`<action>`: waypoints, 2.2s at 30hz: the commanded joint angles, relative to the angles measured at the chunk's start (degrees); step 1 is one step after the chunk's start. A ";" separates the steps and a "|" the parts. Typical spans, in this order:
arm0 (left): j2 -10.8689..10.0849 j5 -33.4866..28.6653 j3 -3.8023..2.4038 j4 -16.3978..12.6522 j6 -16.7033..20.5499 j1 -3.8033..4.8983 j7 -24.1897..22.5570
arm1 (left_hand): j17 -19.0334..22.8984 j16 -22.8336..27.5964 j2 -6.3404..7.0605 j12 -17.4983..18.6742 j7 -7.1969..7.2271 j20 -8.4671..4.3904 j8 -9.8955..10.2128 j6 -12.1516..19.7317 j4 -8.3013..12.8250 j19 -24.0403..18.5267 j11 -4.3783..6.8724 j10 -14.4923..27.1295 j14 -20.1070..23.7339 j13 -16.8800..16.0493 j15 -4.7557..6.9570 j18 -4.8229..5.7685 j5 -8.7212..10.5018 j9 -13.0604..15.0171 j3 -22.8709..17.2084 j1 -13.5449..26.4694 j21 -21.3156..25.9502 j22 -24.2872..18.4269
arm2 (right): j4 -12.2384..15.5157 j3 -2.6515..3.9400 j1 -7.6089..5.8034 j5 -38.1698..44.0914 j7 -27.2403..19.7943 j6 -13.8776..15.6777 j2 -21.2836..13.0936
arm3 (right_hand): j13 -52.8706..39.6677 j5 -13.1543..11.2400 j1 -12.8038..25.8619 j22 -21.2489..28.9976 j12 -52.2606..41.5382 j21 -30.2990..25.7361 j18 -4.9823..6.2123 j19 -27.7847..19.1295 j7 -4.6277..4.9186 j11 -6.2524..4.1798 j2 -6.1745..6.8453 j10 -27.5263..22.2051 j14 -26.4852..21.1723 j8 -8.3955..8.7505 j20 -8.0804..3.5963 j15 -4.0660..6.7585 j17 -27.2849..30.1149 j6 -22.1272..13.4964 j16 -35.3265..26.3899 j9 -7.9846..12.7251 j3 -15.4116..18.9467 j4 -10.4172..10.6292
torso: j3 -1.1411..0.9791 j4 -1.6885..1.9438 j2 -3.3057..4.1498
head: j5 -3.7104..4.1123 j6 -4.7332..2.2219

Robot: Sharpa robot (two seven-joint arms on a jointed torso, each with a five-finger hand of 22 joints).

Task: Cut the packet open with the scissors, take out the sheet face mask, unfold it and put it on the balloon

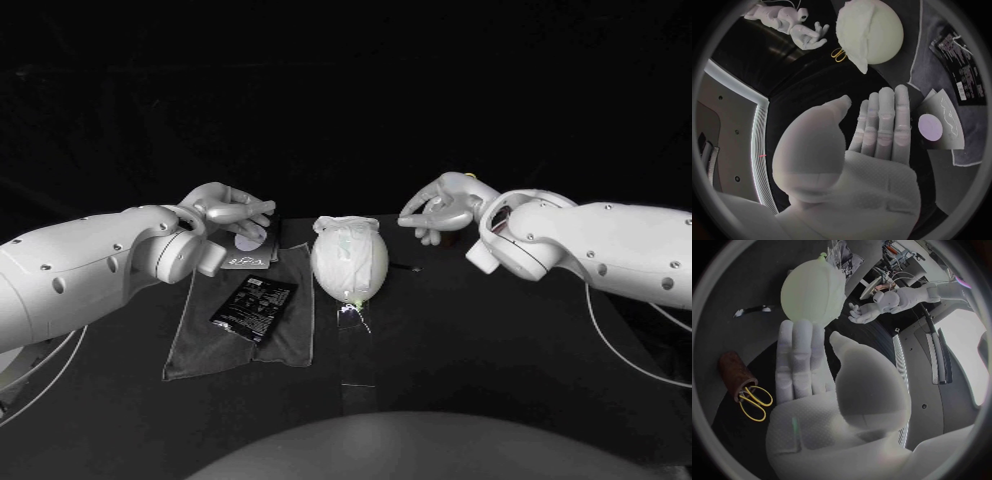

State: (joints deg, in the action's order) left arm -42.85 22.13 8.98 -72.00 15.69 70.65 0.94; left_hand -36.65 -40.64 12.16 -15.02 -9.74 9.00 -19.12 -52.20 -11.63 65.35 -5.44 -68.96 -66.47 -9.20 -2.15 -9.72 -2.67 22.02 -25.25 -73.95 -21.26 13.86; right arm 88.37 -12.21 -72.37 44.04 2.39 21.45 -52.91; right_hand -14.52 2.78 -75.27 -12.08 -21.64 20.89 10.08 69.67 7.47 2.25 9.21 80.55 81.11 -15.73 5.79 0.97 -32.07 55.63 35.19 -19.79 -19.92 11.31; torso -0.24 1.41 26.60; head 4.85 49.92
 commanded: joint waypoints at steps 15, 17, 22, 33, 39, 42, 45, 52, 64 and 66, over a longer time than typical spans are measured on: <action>-7.88 -3.16 0.94 -15.92 4.74 -5.02 -6.67 | -41.51 -42.03 -1.74 -27.94 1.35 -4.36 -5.34 4.09 -4.69 13.24 1.71 6.84 -18.07 -20.02 2.39 3.97 -0.13 2.83 10.53 -1.29 -44.96 43.88 | 10.32 0.01 10.16 -6.53 0.39 13.91 -1.71 | -65.17 3.56 -2.06 -30.91 -59.58 32.03 -1.86 -0.08 0.11 0.56 -1.61 4.14 6.11 -2.03 -0.73 -0.01 -48.67 -2.24 50.17 -1.85 4.90 3.76 | 0.20 -0.14 0.25 | -0.59 0.08; -7.80 -3.13 0.99 -16.21 5.21 -5.35 -6.34 | -43.67 -43.62 -2.20 -30.58 1.21 -4.27 -5.41 5.08 -4.90 13.54 1.55 7.83 -19.06 -21.83 2.37 4.43 -0.11 2.72 11.49 -1.81 -48.41 47.58 | 10.75 0.01 10.59 -6.64 0.39 14.75 -1.60 | -67.69 3.94 -2.20 -35.25 -61.78 35.85 -2.36 1.13 0.16 0.65 -1.70 5.34 7.02 -1.89 -0.69 -0.13 -51.47 -2.37 51.79 -1.86 5.10 3.67 | 0.20 -0.17 0.32 | -0.59 0.08; -7.39 -3.24 1.28 -16.88 5.93 -6.31 -5.21 | -45.45 -44.81 -2.62 -33.36 0.83 -3.89 -5.45 6.30 -4.93 13.38 1.25 9.35 -19.78 -23.65 1.87 4.78 -0.25 2.30 13.66 -1.72 -51.98 51.56 | 12.03 0.02 11.62 -7.01 -0.11 17.64 -1.34 | -74.18 4.03 -2.46 -42.60 -67.29 42.15 -3.28 2.98 0.32 0.89 -2.06 8.72 8.75 -1.70 -0.44 -0.34 -57.43 -2.43 54.61 -1.88 5.46 3.44 | 0.23 -0.09 0.15 | -0.31 0.08; -5.66 -2.29 1.39 -17.72 6.81 -8.22 -4.49 | -50.05 -47.58 -3.79 -38.06 0.88 -3.67 -6.12 6.58 -4.72 15.36 1.31 9.66 -22.04 -26.29 1.92 5.90 -0.08 1.61 16.09 -4.35 -57.88 58.93 | 12.75 0.04 14.26 -7.21 -0.89 22.37 0.59 | -75.48 4.44 -2.92 -48.58 -68.36 47.11 -4.10 4.76 0.47 1.05 -2.09 9.45 8.89 -1.49 -0.23 -0.51 -57.93 -2.53 54.81 -1.88 5.62 2.87 | 0.15 0.02 0.15 | -0.22 0.08; -4.38 -1.43 1.37 -17.25 7.23 -8.52 -3.29 | -50.93 -48.06 -4.23 -38.63 0.81 -3.61 -5.65 6.76 -4.74 15.95 1.26 9.54 -22.45 -26.54 1.89 6.18 -0.09 1.13 16.42 -5.01 -58.96 60.44 | 13.10 0.04 14.61 -6.86 -0.76 23.43 1.17 | -75.48 4.25 -2.90 -49.23 -68.36 47.66 -4.16 4.90 0.50 1.08 -2.04 9.45 8.89 -1.43 -0.19 -0.54 -57.93 -2.56 54.81 -1.87 5.72 2.79 | 0.21 -0.15 0.21 | -0.58 0.08; -3.98 -1.19 1.37 -17.03 7.49 -8.64 -2.64 | -51.19 -48.21 -4.22 -38.81 0.80 -3.60 -5.51 6.71 -4.79 16.12 1.25 9.46 -22.58 -26.61 1.89 6.26 -0.08 0.98 16.66 -5.04 -59.26 60.85 | 13.15 0.05 14.68 -6.62 -0.69 23.96 1.34 | -75.48 4.12 -2.91 -49.15 -68.36 47.62 -4.13 4.77 0.57 1.14 -1.95 9.45 8.89 -1.31 -0.16 -0.58 -57.93 -2.75 54.81 -1.83 5.78 2.73 | 0.19 -0.14 0.21 | -0.47 0.08; -3.69 -0.97 1.36 -16.87 7.60 -8.74 -1.99 | -51.31 -48.27 -4.23 -38.90 0.80 -3.59 -5.44 6.67 -4.80 16.18 1.25 9.42 -22.63 -26.65 1.88 6.29 -0.08 0.89 16.79 -5.07 -59.40 61.03 | 13.13 0.05 14.73 -6.47 -0.51 24.13 1.53 | -75.48 3.88 -2.82 -48.99 -68.36 47.51 -4.07 4.54 0.66 1.22 -1.80 9.45 8.89 -1.18 -0.12 -0.64 -57.93 -2.95 54.81 -1.79 5.93 2.70 | 0.15 -0.02 0.10 | -0.32 0.08; -3.02 -0.46 1.36 -16.83 6.47 -8.94 -0.65 | -51.10 -48.17 -4.31 -39.18 0.83 -3.57 -5.34 6.38 -4.82 16.23 1.26 9.34 -22.55 -26.76 1.88 6.32 -0.08 0.68 17.19 -5.15 -59.63 61.29 | 12.57 0.06 15.02 -6.42 -0.26 24.03 2.43 | -75.48 2.73 -2.97 -49.32 -68.36 47.77 -4.07 4.25 0.99 1.51 -1.71 9.45 8.89 -0.68 0.09 -0.89 -57.93 -3.79 54.81 -1.63 6.17 2.41 | 0.16 0.06 0.07 | -0.30 0.08; -2.36 0.24 1.35 -16.64 5.91 -9.21 0.55 | -51.50 -48.38 -4.41 -39.94 0.90 -3.57 -5.24 5.97 -4.82 16.23 1.32 8.85 -22.73 -27.49 1.91 6.34 -0.08 0.43 17.69 -5.36 -59.84 61.53 | 11.90 0.07 15.21 -5.93 0.16 25.33 3.49 | -75.48 2.22 -2.92 -49.28 -68.36 47.73 -4.02 3.95 1.09 1.64 -1.80 9.45 8.89 -0.61 0.23 -1.04 -57.93 -3.91 54.81 -1.63 6.34 2.34 | 0.21 -0.04 0.18 | -0.56 0.08; -2.21 0.50 1.35 -16.49 5.94 -9.28 0.73 | -51.55 -48.41 -4.46 -39.98 0.91 -3.57 -5.23 5.92 -4.83 16.22 1.33 8.82 -22.75 -27.50 1.92 6.34 -0.08 0.41 17.73 -5.38 -59.85 61.55 | 11.86 0.07 15.22 -5.79 0.28 25.48 3.60 | -75.48 2.10 -2.95 -49.43 -68.36 47.84 -4.04 4.00 1.09 1.63 -1.83 9.45 8.89 -0.64 0.24 -1.04 -57.93 -3.85 54.81 -1.64 6.35 2.32 | 0.21 -0.06 0.16 | -0.47 0.08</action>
State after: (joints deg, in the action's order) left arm -45.25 21.76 10.40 -88.52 22.46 61.42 1.04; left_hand -74.95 -88.67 7.68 -54.79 -8.70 5.35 -24.59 -45.85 -16.45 81.29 -4.03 -59.70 -83.95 -36.69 -0.02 -4.37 -2.67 22.47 -7.97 -78.74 -80.93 75.04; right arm 100.24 -12.18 -57.19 37.09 2.59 46.12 -49.42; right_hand -74.90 5.18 -78.04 -61.33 -89.69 68.38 6.49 73.97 8.58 3.43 7.31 83.96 84.01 -16.60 5.98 0.40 -74.95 52.19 89.80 -21.48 -13.84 13.76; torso -0.04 1.41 26.74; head 4.31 50.01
